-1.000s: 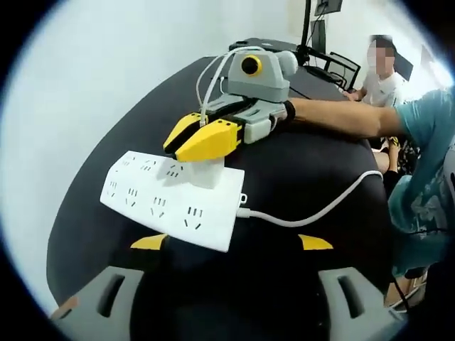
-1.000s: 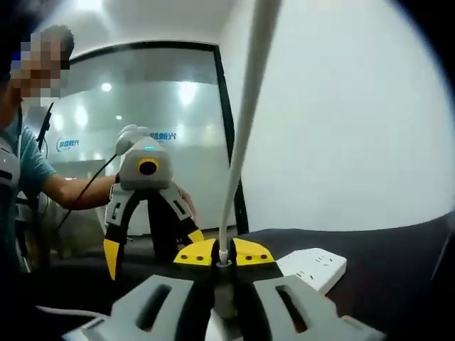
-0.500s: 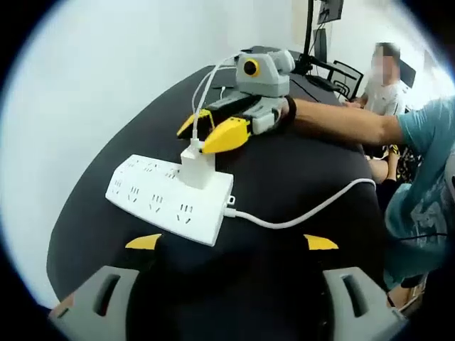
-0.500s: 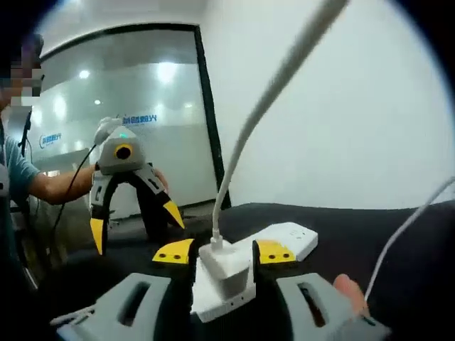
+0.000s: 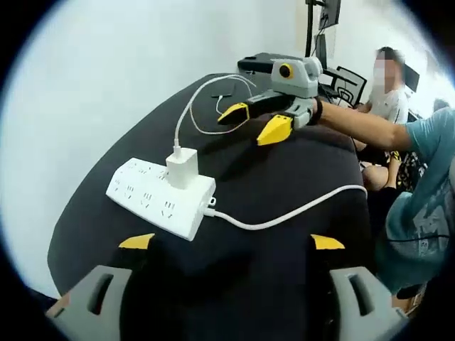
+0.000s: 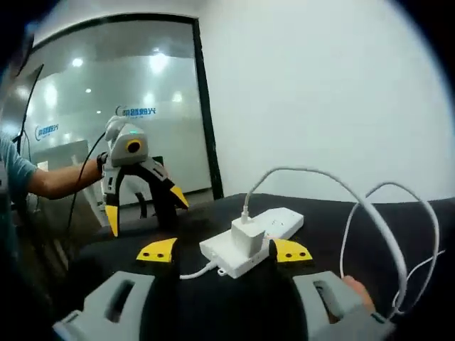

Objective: Connect the charging cable to the phone, plug the charger into the socket, and turn on the power strip switch to charge the phone.

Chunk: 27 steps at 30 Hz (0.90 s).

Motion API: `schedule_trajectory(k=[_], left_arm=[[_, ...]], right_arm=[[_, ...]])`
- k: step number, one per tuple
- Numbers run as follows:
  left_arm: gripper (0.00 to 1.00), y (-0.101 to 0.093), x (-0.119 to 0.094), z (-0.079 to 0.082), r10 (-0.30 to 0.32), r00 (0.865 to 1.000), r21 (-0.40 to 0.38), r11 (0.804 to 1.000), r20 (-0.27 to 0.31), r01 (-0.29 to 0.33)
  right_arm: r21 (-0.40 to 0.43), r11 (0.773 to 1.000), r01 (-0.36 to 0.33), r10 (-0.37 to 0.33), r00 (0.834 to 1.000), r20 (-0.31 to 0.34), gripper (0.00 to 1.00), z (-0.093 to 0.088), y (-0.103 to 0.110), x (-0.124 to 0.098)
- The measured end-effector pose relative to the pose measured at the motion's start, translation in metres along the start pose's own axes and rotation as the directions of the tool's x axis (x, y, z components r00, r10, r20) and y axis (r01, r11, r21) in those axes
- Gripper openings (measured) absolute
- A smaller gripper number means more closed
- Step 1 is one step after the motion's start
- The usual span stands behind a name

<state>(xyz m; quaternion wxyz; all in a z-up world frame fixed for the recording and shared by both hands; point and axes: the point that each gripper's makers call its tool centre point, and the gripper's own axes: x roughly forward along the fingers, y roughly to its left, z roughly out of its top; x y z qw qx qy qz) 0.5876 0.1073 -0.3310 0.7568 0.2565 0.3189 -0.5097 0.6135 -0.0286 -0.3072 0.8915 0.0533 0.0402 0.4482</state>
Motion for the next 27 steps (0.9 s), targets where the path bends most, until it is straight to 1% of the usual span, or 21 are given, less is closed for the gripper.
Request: schedule_trajectory(k=[3,4,8,9,12,14,16,17,18,19,21,22,23,24,25,27], left_arm=[[0.83,-0.011,-0.005,0.006,0.008,1.000,0.007,1.000,0.021,-0.008],[0.85,-0.015,-0.006,0.008,0.007,1.000,0.012,1.000,0.027,-0.008],[0.89,-0.025,-0.010,0.012,0.023,0.999,0.030,0.999,0.043,-0.024],[0.89,-0.027,-0.011,0.013,0.023,0.999,0.032,0.999,0.049,-0.024],[0.91,-0.035,-0.012,0.015,0.024,0.996,0.035,0.999,0.080,-0.027],[0.92,-0.040,-0.011,0.014,0.026,0.995,0.033,0.999,0.096,-0.029],[0.93,-0.046,-0.008,0.014,0.025,0.991,0.035,0.999,0.133,-0.030],[0.94,-0.050,-0.007,0.013,0.016,0.988,0.040,0.999,0.152,-0.023],[0.95,-0.053,-0.006,0.011,0.012,0.987,0.043,0.999,0.161,-0.019],[0.96,-0.060,-0.005,0.009,-0.006,0.984,0.057,0.998,0.179,-0.005],[0.96,-0.067,-0.004,0.003,-0.014,0.982,0.054,0.999,0.187,0.004],[0.96,-0.075,-0.004,0.000,-0.021,0.979,0.057,0.998,0.201,0.009],[0.96,-0.079,-0.004,-0.001,-0.017,0.977,0.053,0.999,0.212,0.006],[0.96,-0.082,-0.003,0.002,-0.009,0.967,0.036,0.999,0.255,0.000],[0.96,-0.084,-0.003,0.001,-0.009,0.965,0.024,1.000,0.261,0.002],[0.96,-0.088,0.001,-0.003,0.023,0.960,-0.006,1.000,0.281,-0.022]], right_arm=[[-0.006,1.000,-0.006,0.006,1.000,-0.008,0.46,0.005,0.014,-0.020],[-0.020,1.000,0.002,-0.002,1.000,-0.021,0.46,0.006,0.016,-0.030],[-0.049,0.999,0.023,-0.026,0.998,-0.060,0.45,0.008,0.021,-0.063],[-0.054,0.998,0.029,-0.032,0.997,-0.067,0.45,0.009,0.020,-0.070],[-0.066,0.997,0.049,-0.054,0.996,-0.068,0.44,0.012,0.019,-0.090],[-0.061,0.995,0.075,-0.078,0.995,-0.059,0.44,0.014,0.017,-0.107],[-0.028,0.994,0.110,-0.111,0.994,-0.022,0.44,0.015,0.015,-0.124],[0.012,0.991,0.135,-0.135,0.991,-0.001,0.44,0.014,0.014,-0.133],[0.032,0.988,0.150,-0.151,0.989,0.013,0.43,0.013,0.013,-0.140],[0.040,0.985,0.169,-0.170,0.985,0.021,0.43,0.009,0.015,-0.149],[0.037,0.981,0.190,-0.191,0.981,0.023,0.43,0.004,0.017,-0.161],[0.045,0.978,0.202,-0.203,0.979,0.027,0.43,0.001,0.018,-0.170],[0.052,0.977,0.209,-0.211,0.977,0.035,0.43,0.000,0.018,-0.176],[0.066,0.973,0.223,-0.226,0.973,0.046,0.43,-0.001,0.017,-0.184],[0.070,0.971,0.230,-0.234,0.971,0.050,0.43,-0.002,0.016,-0.189],[0.080,0.966,0.245,-0.250,0.966,0.058,0.43,-0.004,0.013,-0.200]])
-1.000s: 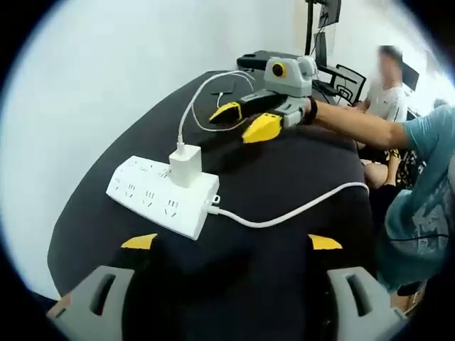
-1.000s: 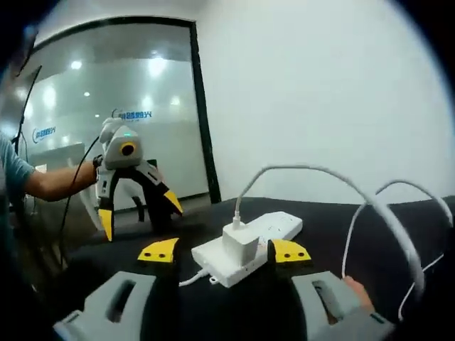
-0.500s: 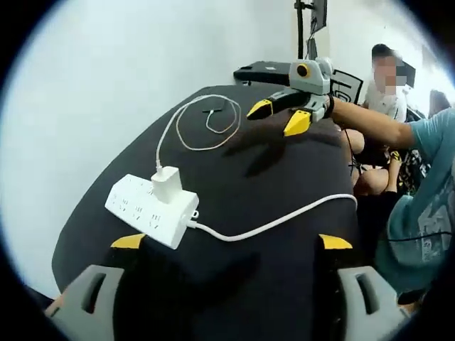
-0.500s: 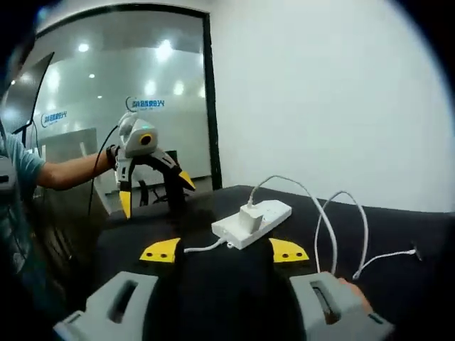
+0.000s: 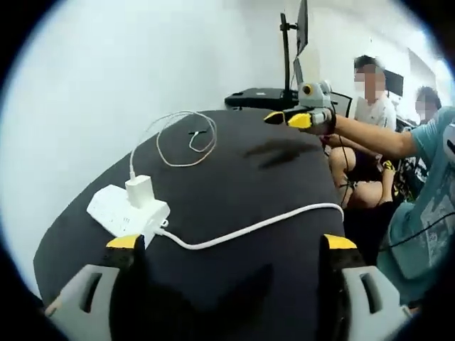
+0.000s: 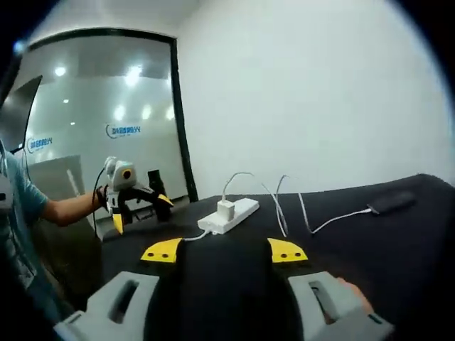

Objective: Connect the charging cable to the phone, plug the charger into the socket, and turn on the power strip switch to charge the phone.

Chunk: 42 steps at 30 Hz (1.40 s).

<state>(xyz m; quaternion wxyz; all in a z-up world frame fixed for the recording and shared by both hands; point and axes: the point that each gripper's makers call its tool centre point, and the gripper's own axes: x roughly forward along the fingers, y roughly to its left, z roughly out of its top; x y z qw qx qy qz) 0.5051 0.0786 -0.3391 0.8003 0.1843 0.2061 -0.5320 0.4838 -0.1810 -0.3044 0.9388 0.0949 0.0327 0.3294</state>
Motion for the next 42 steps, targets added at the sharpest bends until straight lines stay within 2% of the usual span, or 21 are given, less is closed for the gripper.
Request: schedule_trajectory(k=[2,3,5,9,10,15,17,19,24,27,30,33,36,39,40,42], left_arm=[[0.96,-0.002,0.001,-0.004,0.022,1.000,0.006,1.000,0.018,-0.023],[0.96,0.005,0.007,-0.001,0.032,0.999,0.001,0.999,0.036,-0.032],[0.96,0.002,0.011,-0.004,0.043,0.997,-0.026,0.999,0.064,-0.042],[0.95,-0.006,0.017,-0.015,0.051,0.996,-0.056,0.997,0.076,-0.046],[0.96,-0.002,0.017,-0.016,0.057,0.995,-0.063,0.997,0.078,-0.052],[0.96,0.001,0.009,-0.011,0.088,0.986,-0.132,0.989,0.145,-0.069],[0.95,0.002,0.007,-0.011,0.105,0.981,-0.143,0.986,0.162,-0.082],[0.94,0.004,0.008,-0.014,0.129,0.973,-0.189,0.978,0.192,-0.092],[0.93,0.010,0.022,-0.031,0.160,0.970,-0.250,0.962,0.183,-0.112],[0.93,0.003,0.025,-0.031,0.170,0.966,-0.273,0.955,0.195,-0.113],[0.93,0.004,0.025,-0.032,0.187,0.964,-0.278,0.952,0.188,-0.130],[0.93,0.002,0.023,-0.030,0.191,0.961,-0.288,0.949,0.199,-0.128],[0.93,0.002,0.022,-0.032,0.207,0.953,-0.308,0.942,0.220,-0.133],[0.89,0.003,0.023,-0.041,0.246,0.944,-0.320,0.932,0.219,-0.169],[0.87,0.005,0.023,-0.044,0.273,0.937,-0.324,0.926,0.218,-0.195],[0.85,0.003,0.023,-0.045,0.292,0.925,-0.344,0.918,0.244,-0.199]], right_arm=[[0.012,1.000,0.014,-0.014,1.000,0.003,0.43,-0.002,-0.004,-0.006],[0.012,1.000,0.016,-0.016,1.000,0.009,0.43,-0.003,-0.005,-0.008],[0.025,1.000,0.019,-0.020,1.000,0.016,0.43,-0.007,-0.006,-0.010],[0.056,0.998,0.019,-0.021,1.000,0.023,0.43,-0.022,-0.007,-0.011],[0.060,0.998,0.016,-0.017,1.000,0.021,0.43,-0.027,-0.007,-0.010],[0.072,0.997,0.008,-0.010,1.000,0.022,0.42,-0.038,-0.008,-0.008],[0.067,0.998,0.009,-0.011,1.000,0.028,0.42,-0.038,-0.008,-0.009],[0.073,0.997,-0.002,-0.002,0.999,0.048,0.42,-0.036,-0.006,-0.011],[0.098,0.995,-0.009,0.000,0.996,0.089,0.42,-0.033,-0.008,-0.016],[0.107,0.994,-0.008,-0.002,0.996,0.089,0.42,-0.034,-0.010,-0.018],[0.118,0.993,0.003,-0.014,0.996,0.091,0.41,-0.035,-0.016,-0.021],[0.169,0.985,-0.016,-0.012,0.987,0.159,0.39,-0.023,-0.016,-0.026],[0.180,0.984,-0.014,-0.017,0.986,0.167,0.39,-0.024,-0.018,-0.029],[0.191,0.981,-0.009,-0.025,0.984,0.175,0.39,-0.022,-0.020,-0.029],[0.191,0.982,-0.004,-0.029,0.985,0.168,0.39,-0.023,-0.020,-0.028],[0.182,0.983,0.003,-0.031,0.988,0.153,0.39,-0.027,-0.019,-0.026]])
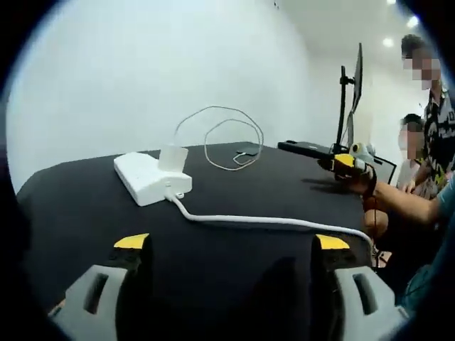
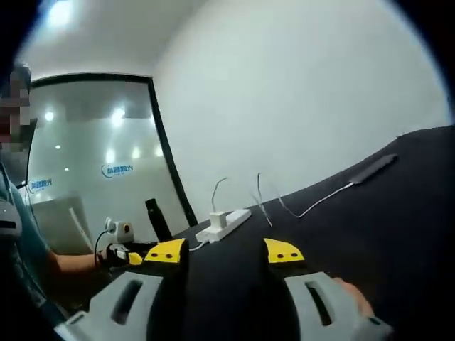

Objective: Connect the charging cable to the phone, plug the charger into the socket, and turn on the power strip switch to charge the phone.

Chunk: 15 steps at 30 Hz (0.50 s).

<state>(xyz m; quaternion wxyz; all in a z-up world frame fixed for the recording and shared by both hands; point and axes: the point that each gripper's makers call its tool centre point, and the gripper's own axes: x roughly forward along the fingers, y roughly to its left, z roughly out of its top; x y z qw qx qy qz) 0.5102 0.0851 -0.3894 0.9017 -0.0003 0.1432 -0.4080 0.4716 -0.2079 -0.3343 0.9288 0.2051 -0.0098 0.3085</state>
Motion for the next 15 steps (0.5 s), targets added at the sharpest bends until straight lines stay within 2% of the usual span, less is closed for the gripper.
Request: schedule_trajectory(k=[2,3,4,5,6,7,8,9,10,15], left_arm=[[0.85,0.000,0.001,0.001,-0.006,0.999,-0.032,0.999,0.038,0.007],[0.85,-0.001,0.001,-0.003,-0.005,0.999,-0.046,0.999,0.036,0.007],[0.86,-0.003,0.001,-0.003,-0.013,1.000,-0.027,1.000,0.026,0.014],[0.89,-0.007,0.001,0.001,-0.026,0.999,-0.003,1.000,0.040,0.026],[0.92,-0.012,0.002,0.007,-0.044,0.995,-0.020,0.999,0.093,0.046],[0.93,-0.013,0.001,0.005,-0.048,0.995,-0.032,0.998,0.089,0.051],[0.94,-0.012,0.002,0.004,-0.043,0.997,-0.029,0.999,0.070,0.045],[0.94,-0.010,0.002,0.005,-0.037,0.996,-0.022,0.999,0.076,0.039],[0.95,-0.010,0.001,0.008,-0.035,0.994,-0.025,0.999,0.100,0.038],[0.96,-0.002,-0.005,0.018,-0.026,0.988,-0.045,0.998,0.150,0.033]], right_arm=[[-0.015,1.000,0.008,-0.008,1.000,-0.008,0.39,-0.002,0.001,0.001],[-0.020,1.000,0.010,-0.010,1.000,-0.012,0.39,-0.003,0.002,0.001],[-0.028,1.000,0.011,-0.012,1.000,-0.022,0.39,-0.005,0.002,0.002],[-0.035,0.999,0.009,-0.010,0.999,-0.030,0.39,-0.006,0.003,0.002],[-0.047,0.999,0.004,-0.006,0.999,-0.039,0.39,-0.009,0.005,0.003],[-0.055,0.998,0.006,-0.008,0.999,-0.042,0.39,-0.009,0.005,0.002],[-0.061,0.998,0.011,-0.013,0.999,-0.042,0.40,-0.010,0.005,0.002],[-0.065,0.998,0.015,-0.018,0.999,-0.039,0.40,-0.009,0.004,0.003],[-0.066,0.998,0.019,-0.022,0.999,-0.040,0.40,-0.009,0.003,0.004],[-0.087,0.996,0.019,-0.022,0.999,-0.039,0.44,-0.010,0.004,0.002]])
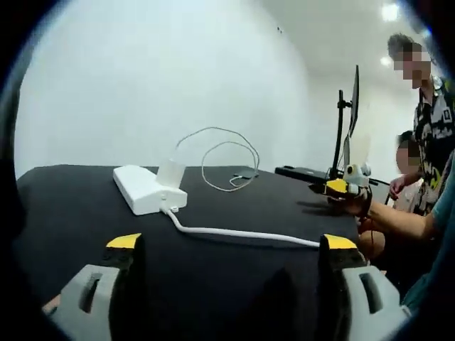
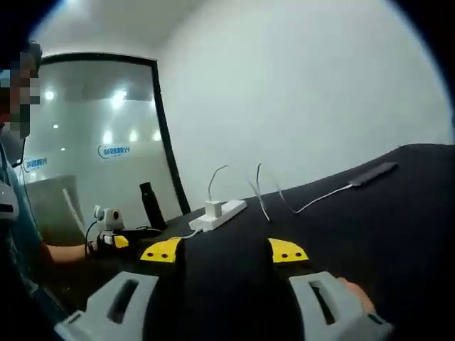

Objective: Connect the charging cable to the phone, plug the charger into the socket, and turn on the power strip switch to charge the phone.

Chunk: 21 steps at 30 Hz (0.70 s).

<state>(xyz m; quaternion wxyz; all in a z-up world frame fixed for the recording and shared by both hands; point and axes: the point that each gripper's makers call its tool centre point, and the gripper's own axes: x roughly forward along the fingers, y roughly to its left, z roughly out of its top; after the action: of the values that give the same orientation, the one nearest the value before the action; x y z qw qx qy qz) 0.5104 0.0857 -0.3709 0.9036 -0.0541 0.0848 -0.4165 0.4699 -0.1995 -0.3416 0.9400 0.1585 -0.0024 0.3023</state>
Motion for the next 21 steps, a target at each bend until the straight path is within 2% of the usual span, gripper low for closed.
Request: schedule_trajectory(k=[2,6,10,13,17,21], left_arm=[[0.96,0.005,0.001,0.002,0.007,1.000,-0.013,1.000,0.005,-0.007],[0.96,0.004,0.001,0.000,0.004,1.000,-0.002,1.000,-0.002,-0.004],[0.94,0.003,0.001,-0.003,-0.004,1.000,0.016,1.000,-0.018,0.004],[0.94,0.007,0.000,0.001,-0.016,1.000,0.005,1.000,-0.004,0.016],[0.94,0.008,-0.002,0.007,-0.018,0.999,-0.024,1.000,0.027,0.018],[0.93,0.001,-0.001,0.004,-0.014,1.000,-0.015,1.000,0.018,0.014]], right_arm=[[-0.001,1.000,0.006,-0.006,1.000,0.013,0.49,0.003,-0.002,0.001],[-0.008,1.000,0.015,-0.015,1.000,-0.008,0.70,-0.001,-0.009,0.002],[-0.032,0.999,0.028,-0.029,0.999,-0.016,0.80,-0.002,-0.011,0.004],[-0.026,0.998,0.048,-0.049,0.999,-0.015,0.93,-0.001,-0.017,0.004],[0.021,0.999,0.047,-0.048,0.998,0.027,0.93,0.007,-0.019,-0.001],[0.057,0.998,0.039,-0.042,0.998,0.047,0.93,0.011,-0.020,-0.002]])
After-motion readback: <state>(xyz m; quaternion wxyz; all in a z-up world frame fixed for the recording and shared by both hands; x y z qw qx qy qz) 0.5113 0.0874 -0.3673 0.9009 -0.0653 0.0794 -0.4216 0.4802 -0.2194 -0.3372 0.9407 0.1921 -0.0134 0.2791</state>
